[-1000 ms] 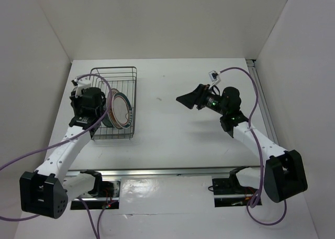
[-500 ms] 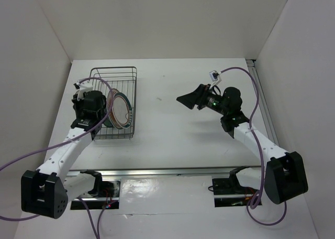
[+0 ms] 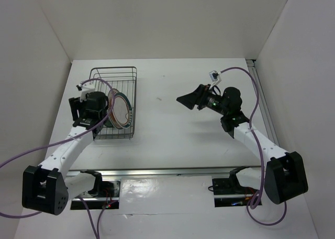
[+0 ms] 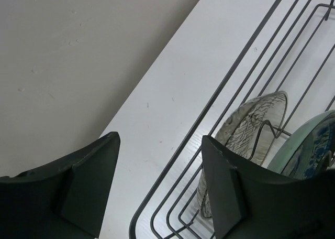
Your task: Load the plates into the dish rack
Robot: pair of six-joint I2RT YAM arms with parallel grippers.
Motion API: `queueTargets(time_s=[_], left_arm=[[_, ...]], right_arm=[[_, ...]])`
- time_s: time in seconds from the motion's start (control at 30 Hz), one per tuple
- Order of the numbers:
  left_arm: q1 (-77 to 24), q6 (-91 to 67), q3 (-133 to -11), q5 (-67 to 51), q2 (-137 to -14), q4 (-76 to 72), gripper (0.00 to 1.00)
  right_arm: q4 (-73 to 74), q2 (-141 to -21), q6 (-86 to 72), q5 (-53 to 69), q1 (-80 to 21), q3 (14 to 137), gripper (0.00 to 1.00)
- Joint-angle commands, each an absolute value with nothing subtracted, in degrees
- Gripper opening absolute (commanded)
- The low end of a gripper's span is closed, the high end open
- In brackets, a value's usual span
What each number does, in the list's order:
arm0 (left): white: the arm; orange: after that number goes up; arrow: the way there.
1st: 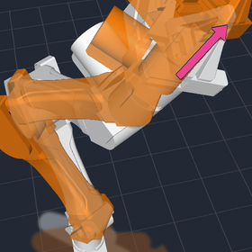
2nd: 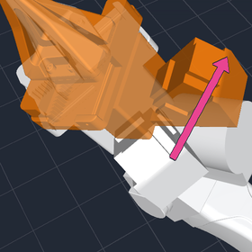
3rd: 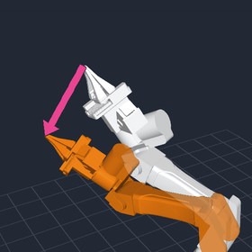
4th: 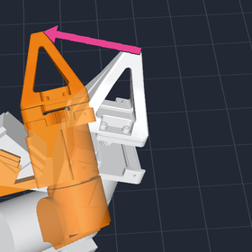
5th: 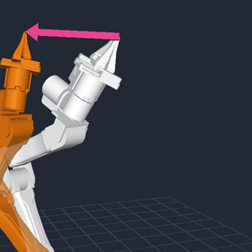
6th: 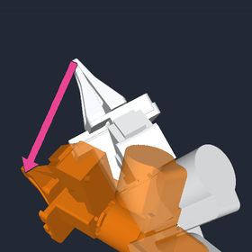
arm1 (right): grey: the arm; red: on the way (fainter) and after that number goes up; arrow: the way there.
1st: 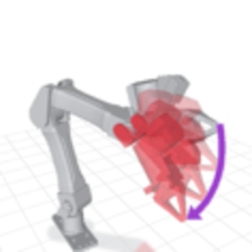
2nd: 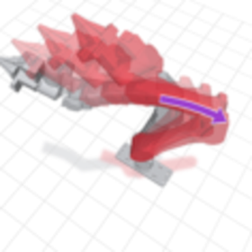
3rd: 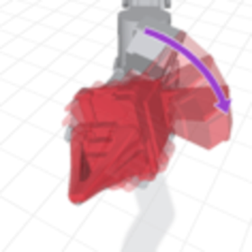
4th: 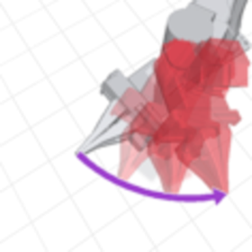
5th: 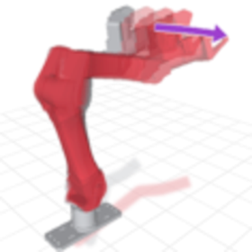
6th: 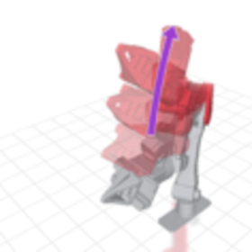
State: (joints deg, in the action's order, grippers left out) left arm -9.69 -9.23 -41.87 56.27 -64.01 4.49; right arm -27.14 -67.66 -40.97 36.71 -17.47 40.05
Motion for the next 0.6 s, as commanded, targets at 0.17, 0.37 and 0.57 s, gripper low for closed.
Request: queueTargets(time_s=[0.17, 0.37, 0.57], left_arm=[[-9.93, -16.16, -48.15, 55.74, -55.21, 10.27, 0.84], [-9.93, -20.56, -52.29, 36.84, -43.16, 18.61, 1.00], [-9.93, -22.93, -56.07, 25.24, -40.34, 25.39, 1.00]], right_arm=[[-21.83, -66.88, -36.04, 35.17, -17.14, 43.15, 1.00], [-5.30, -65.57, -24.80, 21.65, -18.89, 50.97, 1.00], [15.62, -64.51, -18.90, -4.27, -25.30, 64.40, 1.00]])
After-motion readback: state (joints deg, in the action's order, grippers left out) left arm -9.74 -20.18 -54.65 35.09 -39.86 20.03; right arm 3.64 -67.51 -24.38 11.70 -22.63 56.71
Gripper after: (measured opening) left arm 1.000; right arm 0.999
